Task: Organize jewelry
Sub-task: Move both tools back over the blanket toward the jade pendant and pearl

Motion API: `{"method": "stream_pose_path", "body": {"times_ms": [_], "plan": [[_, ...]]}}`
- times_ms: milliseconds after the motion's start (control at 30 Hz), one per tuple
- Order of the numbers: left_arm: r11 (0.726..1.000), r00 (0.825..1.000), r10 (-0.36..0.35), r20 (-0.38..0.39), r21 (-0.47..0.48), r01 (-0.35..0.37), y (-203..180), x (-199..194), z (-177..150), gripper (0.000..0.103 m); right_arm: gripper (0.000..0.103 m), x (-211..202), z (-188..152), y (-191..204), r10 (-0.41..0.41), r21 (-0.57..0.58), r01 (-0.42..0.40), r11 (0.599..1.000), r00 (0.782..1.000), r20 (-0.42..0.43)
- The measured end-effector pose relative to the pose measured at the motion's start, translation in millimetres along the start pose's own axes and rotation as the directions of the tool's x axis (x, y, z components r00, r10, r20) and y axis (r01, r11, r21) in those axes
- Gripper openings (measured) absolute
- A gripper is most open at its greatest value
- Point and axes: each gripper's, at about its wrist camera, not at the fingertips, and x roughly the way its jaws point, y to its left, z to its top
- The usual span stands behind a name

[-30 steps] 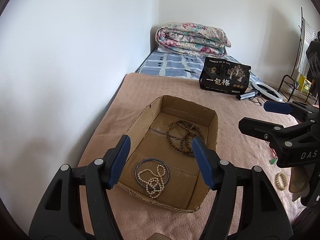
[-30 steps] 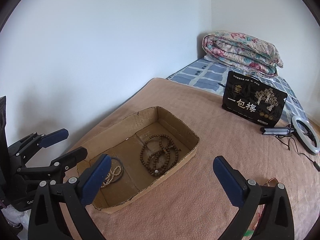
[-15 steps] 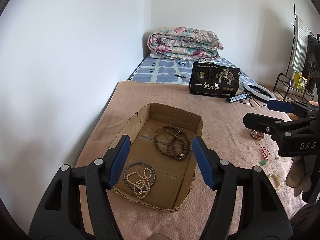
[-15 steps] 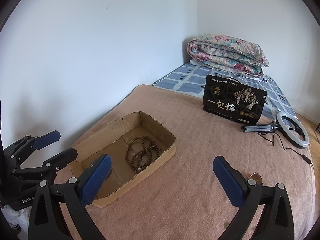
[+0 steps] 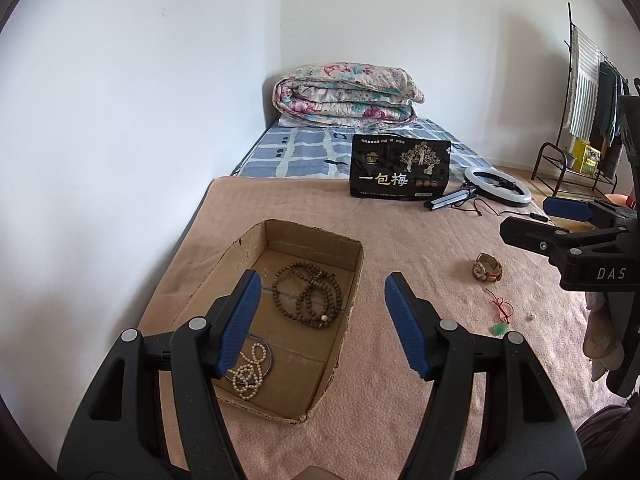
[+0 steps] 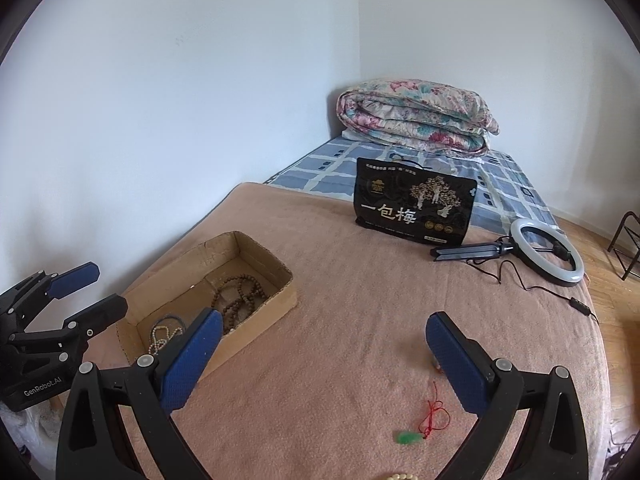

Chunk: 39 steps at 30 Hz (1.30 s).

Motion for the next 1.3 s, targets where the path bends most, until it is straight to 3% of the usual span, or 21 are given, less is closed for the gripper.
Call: {"method": "stream_pose_path", "body": {"times_ms": [433, 800, 933, 1300], "plan": [[0.996, 0.996, -0.082, -0.025, 0.041, 0.083, -46.5, 11.0, -0.7, 0.066, 0.103, -32.6, -13.5, -82.7, -0.089, 0.082, 0.089, 0.993, 0.996, 0.000], [0.974, 0.979, -0.184, -0.082, 0.119, 0.193, -101.8, 29.3, -11.2, 0.066, 0.103, -35.7, -37.3, -148.0, -0.143, 0.130, 0.148, 0.980, 0.989, -0.048], [0.955, 0.964, -0.242, -0.108, 0.149, 0.256, -125.5, 38.3, -15.6, 0.066, 0.102, -31.4, -48.6, -165.2, -0.155, 0.131, 0.164, 0.978, 0.985, -0.071], [0.901, 0.906, -0.341, -0.251, 0.186, 0.391, -178.3, 82.7, -34.2, 0.041, 0.085, -12.6, -91.9, -196.2, -0.106, 0.141, 0.129, 0.982, 0.982, -0.159]]}}
